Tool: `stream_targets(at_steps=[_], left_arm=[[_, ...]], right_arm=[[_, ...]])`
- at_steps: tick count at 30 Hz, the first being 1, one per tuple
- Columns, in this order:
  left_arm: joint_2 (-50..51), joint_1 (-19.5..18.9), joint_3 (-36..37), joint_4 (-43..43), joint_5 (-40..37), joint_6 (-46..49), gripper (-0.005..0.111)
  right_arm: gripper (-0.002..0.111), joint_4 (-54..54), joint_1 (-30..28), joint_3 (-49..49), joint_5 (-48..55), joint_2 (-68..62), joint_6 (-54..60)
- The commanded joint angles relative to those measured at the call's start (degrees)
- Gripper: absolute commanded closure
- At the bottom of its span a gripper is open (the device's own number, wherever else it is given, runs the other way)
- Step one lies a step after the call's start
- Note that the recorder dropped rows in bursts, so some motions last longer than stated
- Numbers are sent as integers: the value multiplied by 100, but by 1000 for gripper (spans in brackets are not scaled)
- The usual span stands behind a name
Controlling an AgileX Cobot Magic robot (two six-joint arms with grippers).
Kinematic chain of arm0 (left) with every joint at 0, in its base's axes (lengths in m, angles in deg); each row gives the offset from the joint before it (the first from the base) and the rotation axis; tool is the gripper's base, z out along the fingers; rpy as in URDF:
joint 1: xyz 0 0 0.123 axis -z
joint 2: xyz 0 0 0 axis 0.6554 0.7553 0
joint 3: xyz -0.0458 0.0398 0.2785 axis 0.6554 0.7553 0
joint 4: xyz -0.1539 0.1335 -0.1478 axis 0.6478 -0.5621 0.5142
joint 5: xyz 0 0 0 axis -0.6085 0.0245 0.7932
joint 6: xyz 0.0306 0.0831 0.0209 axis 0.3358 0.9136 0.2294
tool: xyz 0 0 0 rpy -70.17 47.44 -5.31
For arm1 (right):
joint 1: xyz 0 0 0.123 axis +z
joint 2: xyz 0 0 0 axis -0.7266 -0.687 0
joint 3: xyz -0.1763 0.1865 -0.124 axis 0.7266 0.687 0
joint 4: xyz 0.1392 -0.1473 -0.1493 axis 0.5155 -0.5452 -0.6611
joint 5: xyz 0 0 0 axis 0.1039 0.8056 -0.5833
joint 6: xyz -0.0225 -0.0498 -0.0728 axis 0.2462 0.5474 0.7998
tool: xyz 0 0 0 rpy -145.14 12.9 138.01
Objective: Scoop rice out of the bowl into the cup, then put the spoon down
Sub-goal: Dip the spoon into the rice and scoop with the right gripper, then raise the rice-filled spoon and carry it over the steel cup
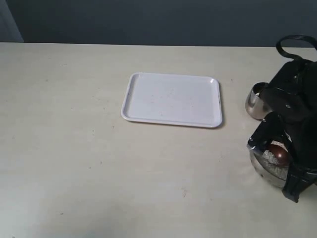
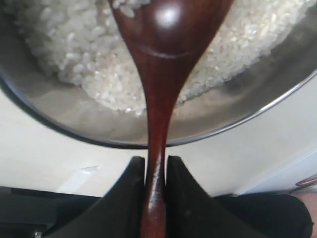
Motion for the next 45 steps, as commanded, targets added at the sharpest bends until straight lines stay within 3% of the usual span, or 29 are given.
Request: stream_targets(at_steps=[1,15,37,45], left_arm=[[-31,3,-13,18,59,-24,106],[-31,3,-13,18,59,-24,106],[-31,3,-13,18,59,-24,106],[-31,3,-13,18,59,-24,106]], right_arm=[[109,31,-92,-71,-2,167,84],[109,284,-580,-454,-2,356,266],[109,625,-606,-891,-2,377,741],[109,634,-1269,-1185,-2,377,916]])
